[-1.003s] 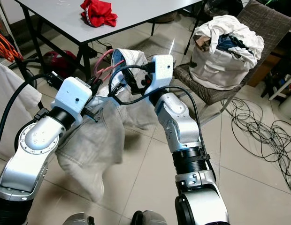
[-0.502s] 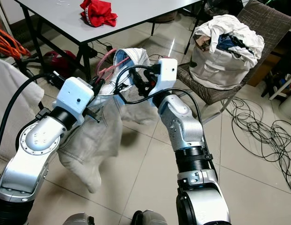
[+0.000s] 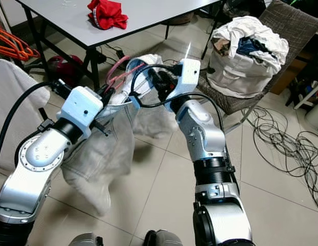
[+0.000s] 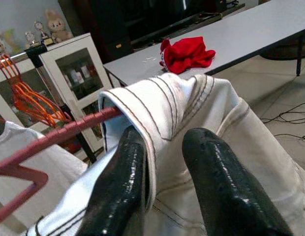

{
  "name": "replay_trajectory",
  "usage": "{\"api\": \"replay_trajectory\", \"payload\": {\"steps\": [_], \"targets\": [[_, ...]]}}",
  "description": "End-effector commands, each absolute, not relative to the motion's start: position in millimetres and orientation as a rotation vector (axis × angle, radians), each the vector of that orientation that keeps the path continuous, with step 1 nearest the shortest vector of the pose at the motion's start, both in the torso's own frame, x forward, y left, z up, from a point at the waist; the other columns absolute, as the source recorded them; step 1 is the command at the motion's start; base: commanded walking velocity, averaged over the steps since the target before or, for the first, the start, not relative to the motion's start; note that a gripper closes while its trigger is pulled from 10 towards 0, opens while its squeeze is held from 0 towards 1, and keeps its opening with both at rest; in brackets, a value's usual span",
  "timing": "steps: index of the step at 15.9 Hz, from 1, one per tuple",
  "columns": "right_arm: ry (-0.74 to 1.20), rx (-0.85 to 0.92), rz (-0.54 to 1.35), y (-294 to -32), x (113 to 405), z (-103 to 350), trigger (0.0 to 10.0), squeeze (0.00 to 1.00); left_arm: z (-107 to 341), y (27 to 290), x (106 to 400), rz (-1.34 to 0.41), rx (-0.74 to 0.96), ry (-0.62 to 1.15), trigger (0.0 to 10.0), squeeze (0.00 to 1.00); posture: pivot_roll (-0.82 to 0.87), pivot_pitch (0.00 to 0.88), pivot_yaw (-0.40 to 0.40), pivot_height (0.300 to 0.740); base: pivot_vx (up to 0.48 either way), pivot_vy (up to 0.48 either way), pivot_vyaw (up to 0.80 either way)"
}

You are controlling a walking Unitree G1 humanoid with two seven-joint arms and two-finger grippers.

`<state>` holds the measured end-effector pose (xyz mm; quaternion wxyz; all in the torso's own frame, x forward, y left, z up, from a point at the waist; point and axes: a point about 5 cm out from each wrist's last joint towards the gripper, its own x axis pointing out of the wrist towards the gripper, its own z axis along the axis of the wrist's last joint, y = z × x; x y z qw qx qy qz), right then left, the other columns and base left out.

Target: Hang hanger

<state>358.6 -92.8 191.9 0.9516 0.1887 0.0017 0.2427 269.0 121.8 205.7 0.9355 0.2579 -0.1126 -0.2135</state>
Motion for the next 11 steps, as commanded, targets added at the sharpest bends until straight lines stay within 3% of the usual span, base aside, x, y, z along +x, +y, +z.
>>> {"api": "replay_trajectory", "payload": {"steps": [1, 6, 11], "targets": [[-0.037, 0.395, 0.451, -107, 362, 202, 0.0, 0.0, 217, 117, 262, -0.462, 0.539, -0.293, 10.0, 0.0, 0.02, 0.053, -0.146, 0.74, 0.0, 0.0, 0.0], [-0.056, 0.408, 0.401, -122, 367, 206, 0.0, 0.0, 216, 120, 262, -0.485, 0.562, -0.278, 10.0, 0.0, 0.02, 0.055, -0.152, 0.74, 0.0, 0.0, 0.0], [-0.079, 0.352, 0.278, -170, 378, 217, 0.0, 0.0, 206, 148, 248, -0.595, 0.58, -0.244, 10.0, 0.0, 0.01, 0.055, -0.159, 0.74, 0.0, 0.0, 0.0]]}}
